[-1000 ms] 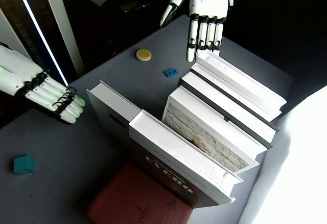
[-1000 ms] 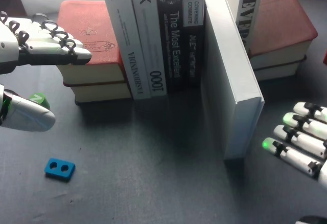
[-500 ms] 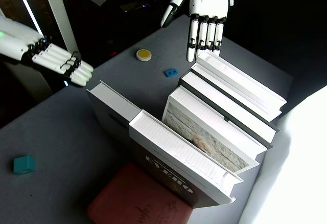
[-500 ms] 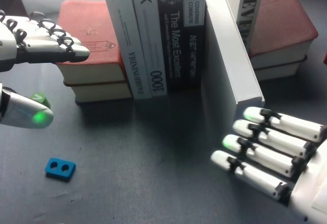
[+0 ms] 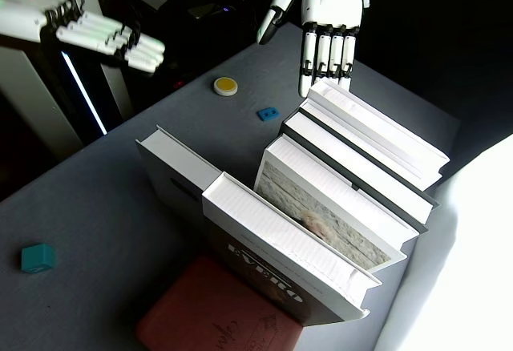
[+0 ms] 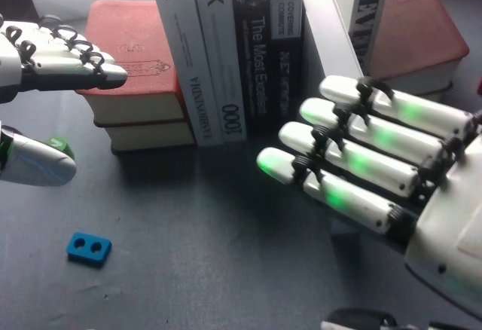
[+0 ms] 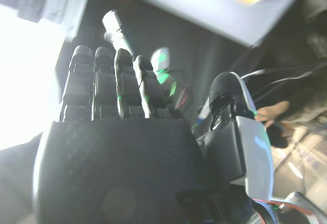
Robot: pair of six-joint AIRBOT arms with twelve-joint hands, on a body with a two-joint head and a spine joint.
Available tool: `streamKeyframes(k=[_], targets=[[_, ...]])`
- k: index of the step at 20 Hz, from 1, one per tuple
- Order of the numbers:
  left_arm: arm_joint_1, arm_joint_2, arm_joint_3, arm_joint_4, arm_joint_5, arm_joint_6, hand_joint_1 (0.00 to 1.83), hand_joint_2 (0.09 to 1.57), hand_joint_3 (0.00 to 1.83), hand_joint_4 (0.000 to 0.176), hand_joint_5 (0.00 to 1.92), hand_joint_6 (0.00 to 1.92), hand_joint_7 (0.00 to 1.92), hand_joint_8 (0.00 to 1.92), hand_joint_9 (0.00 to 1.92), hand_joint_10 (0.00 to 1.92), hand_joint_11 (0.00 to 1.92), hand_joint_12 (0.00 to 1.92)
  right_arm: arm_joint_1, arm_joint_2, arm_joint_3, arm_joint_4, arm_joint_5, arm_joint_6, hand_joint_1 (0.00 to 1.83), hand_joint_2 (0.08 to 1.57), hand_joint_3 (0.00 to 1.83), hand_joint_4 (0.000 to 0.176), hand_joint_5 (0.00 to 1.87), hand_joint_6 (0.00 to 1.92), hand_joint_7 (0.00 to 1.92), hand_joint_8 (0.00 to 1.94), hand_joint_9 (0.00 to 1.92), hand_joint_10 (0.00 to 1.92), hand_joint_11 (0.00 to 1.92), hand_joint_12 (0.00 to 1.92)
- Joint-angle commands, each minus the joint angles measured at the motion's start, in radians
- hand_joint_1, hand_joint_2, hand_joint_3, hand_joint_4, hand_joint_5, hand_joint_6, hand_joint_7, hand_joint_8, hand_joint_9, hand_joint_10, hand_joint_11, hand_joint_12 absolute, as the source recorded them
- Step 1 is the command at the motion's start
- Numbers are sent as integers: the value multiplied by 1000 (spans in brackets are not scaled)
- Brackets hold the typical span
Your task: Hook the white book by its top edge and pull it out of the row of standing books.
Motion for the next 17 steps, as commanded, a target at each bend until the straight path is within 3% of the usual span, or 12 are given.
streamKeyframes(k=[1,6,10,17], targets=[[-6,3,1,-44,26,4,0,1165,1,0,0,0,0,0,0,0,0,0,23,0,3,-44,87,12,0,1256,1,0,69,6,72,4,48,7,8,13],[-5,3,1,-44,25,4,0,1168,2,0,13,4,12,4,0,0,1,1,123,0,66,-38,15,44,0,1265,4,0,66,2,67,1,46,4,2,15],[-4,4,-2,-42,24,4,0,1161,0,0,0,0,0,0,0,0,0,0,189,3,136,-26,-68,145,0,1268,4,0,85,9,80,6,52,5,0,17],[-4,4,-4,-41,22,4,0,1176,5,0,19,7,7,3,0,0,0,0,203,7,163,-26,-103,161,0,1269,2,0,93,9,102,10,82,15,35,31]])
